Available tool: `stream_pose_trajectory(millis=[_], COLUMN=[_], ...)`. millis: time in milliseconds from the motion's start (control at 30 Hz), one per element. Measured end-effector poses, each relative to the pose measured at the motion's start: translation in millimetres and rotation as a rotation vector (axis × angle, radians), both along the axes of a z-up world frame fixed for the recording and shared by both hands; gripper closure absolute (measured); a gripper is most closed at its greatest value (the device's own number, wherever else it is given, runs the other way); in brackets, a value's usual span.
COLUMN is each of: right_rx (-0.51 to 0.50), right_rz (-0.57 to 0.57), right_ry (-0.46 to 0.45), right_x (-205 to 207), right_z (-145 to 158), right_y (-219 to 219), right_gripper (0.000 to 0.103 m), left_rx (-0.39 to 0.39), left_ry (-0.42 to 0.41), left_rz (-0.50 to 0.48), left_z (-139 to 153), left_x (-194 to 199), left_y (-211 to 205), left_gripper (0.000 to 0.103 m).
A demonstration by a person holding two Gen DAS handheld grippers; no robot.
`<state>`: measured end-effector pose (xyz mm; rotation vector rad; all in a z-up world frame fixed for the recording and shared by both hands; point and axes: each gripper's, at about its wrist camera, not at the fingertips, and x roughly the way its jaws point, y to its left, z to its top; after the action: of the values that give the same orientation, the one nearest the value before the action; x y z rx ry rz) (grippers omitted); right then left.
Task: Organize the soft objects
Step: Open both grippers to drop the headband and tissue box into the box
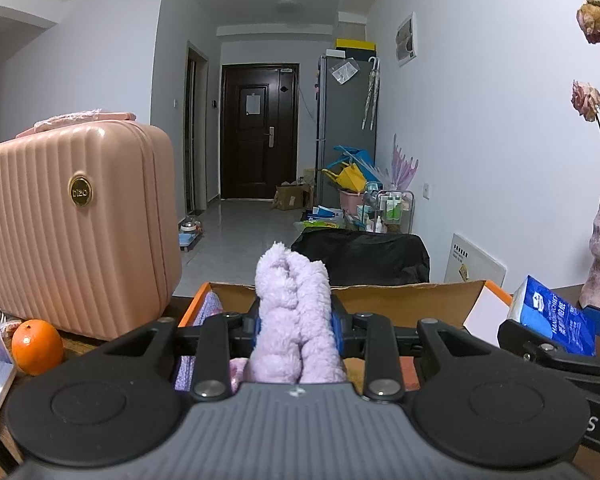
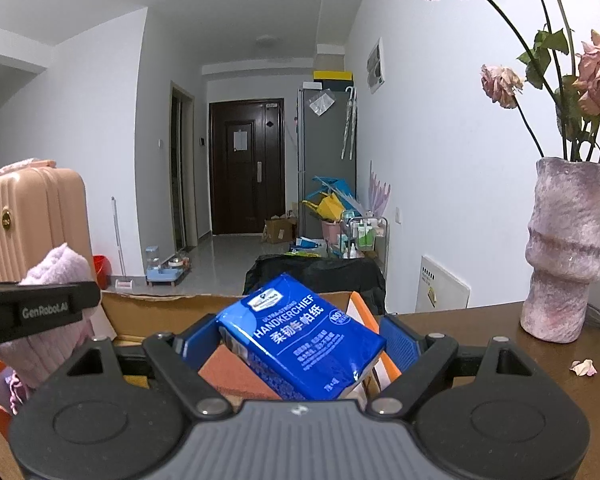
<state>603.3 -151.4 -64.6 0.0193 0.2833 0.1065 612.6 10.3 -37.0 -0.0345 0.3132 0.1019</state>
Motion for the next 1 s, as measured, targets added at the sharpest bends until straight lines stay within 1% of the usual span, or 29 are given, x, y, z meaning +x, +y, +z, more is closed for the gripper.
stream_pose_trajectory(millis=[133, 233, 300, 333, 367, 400, 433, 467, 500, 567, 600, 633, 733, 1000], right_rx=[-0.005, -0.007, -0.008, -0.008, -0.006, -0.004, -0.002, 0.002, 0.004, 0.004, 0.008, 0.012, 0.026, 0.031], right_rz=[0.001, 0.003, 0.002, 0.001, 0.002, 0.001, 0.000, -0.002, -0.010, -0.035, -0.045, -0.051, -0.059, -0.060], right_ry=[0.009, 0.015, 0.022, 0.027, 0.034, 0.043, 0.051, 0.056, 0.055, 0.043, 0.038, 0.034, 0.035, 0.033], right_x=[1.3, 0.9, 1.5, 2.0, 3.0, 5.2, 6.3, 7.3, 7.4, 6.5, 5.9, 5.6, 5.5, 4.1], right_z=[-1.4, -2.0, -2.8, -3.2, -3.6, -3.3, -3.8, -3.9, -3.9, -3.7, -3.5, -3.2, -2.6, -2.1], right_y=[-0.3, -0.3, -1.1, -1.4, -2.3, -3.6, -4.4, -5.5, -6.6, -8.3, -9.5, -11.0, -14.3, -14.7], right_gripper=[0.017, 0.017, 0.016, 0.016, 0.015, 0.015, 0.015, 0.014, 0.012, 0.005, 0.001, 0.000, 0.000, 0.000], left_rx=[0.005, -0.006, -0.010, -0.011, -0.011, -0.010, -0.012, -0.012, -0.010, -0.011, -0.014, -0.019, -0.036, -0.035], left_ry=[0.000, 0.002, 0.004, 0.005, 0.004, 0.005, 0.004, -0.001, -0.007, -0.018, -0.021, -0.019, -0.023, -0.014], left_rz=[-0.008, -0.021, -0.018, -0.018, -0.016, -0.010, -0.004, 0.004, 0.018, 0.042, 0.048, 0.055, 0.076, 0.096], left_z=[-1.6, -1.0, -1.3, -1.4, -1.3, -1.4, -1.5, -1.3, -0.9, -0.3, -0.1, 0.2, 1.1, 2.7], left_x=[-0.5, -0.2, 0.4, 0.8, 1.5, 1.7, 1.1, 0.1, -0.9, -3.4, -4.4, -4.7, -5.8, -6.0], left_y=[-0.3, 1.4, 3.7, 4.8, 6.0, 6.6, 6.9, 7.3, 8.1, 9.9, 11.1, 12.5, 15.7, 17.4], left_gripper=[0.072, 0.068, 0.056, 0.054, 0.048, 0.039, 0.035, 0.025, 0.016, 0.010, 0.002, 0.000, 0.000, 0.000])
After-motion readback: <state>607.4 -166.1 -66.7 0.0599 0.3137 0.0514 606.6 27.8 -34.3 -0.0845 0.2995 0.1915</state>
